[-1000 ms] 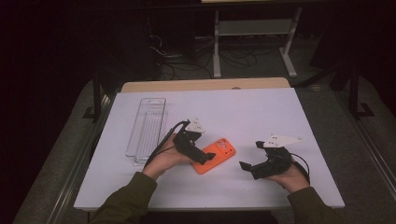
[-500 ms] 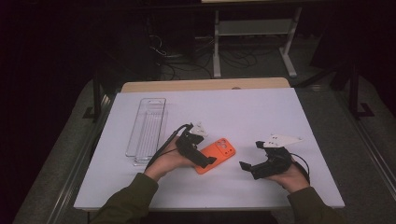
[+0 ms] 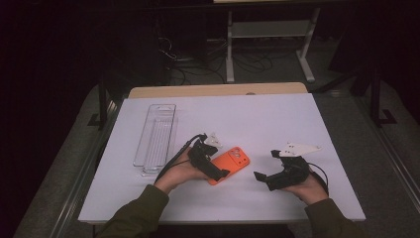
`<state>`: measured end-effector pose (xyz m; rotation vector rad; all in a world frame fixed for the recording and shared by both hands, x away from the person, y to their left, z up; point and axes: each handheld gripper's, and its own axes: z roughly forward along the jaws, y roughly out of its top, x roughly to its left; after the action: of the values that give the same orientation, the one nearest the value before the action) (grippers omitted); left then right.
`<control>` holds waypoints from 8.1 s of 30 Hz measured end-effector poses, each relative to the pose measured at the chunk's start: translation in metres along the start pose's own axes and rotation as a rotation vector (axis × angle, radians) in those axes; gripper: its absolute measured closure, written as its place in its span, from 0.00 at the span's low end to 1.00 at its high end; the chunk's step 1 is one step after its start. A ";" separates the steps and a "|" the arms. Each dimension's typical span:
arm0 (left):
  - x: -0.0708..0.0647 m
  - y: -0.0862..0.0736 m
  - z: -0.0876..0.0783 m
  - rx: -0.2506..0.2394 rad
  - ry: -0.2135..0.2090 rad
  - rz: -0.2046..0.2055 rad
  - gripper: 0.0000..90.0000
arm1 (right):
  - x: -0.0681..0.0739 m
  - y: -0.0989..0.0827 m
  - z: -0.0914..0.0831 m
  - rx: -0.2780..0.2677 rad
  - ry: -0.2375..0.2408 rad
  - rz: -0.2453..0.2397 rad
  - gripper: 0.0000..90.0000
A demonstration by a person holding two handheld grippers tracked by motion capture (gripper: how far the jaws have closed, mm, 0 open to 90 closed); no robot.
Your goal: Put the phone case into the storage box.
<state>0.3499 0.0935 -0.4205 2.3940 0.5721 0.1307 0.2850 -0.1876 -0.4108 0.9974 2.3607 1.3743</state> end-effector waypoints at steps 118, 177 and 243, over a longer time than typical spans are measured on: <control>0.013 0.001 -0.017 -0.042 -0.012 -0.041 0.18 | -0.001 0.000 0.000 -0.003 0.000 0.007 0.00; 0.020 0.006 -0.046 -0.108 -0.043 -0.102 0.18 | -0.007 0.026 0.042 -0.013 -0.058 0.037 0.00; 0.018 0.007 -0.044 -0.094 -0.060 -0.101 0.18 | 0.012 0.021 0.052 0.029 -0.315 -0.378 0.00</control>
<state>0.3582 0.1222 -0.3833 2.2658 0.6437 0.0409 0.3124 -0.1374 -0.4195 0.6682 2.1912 0.9686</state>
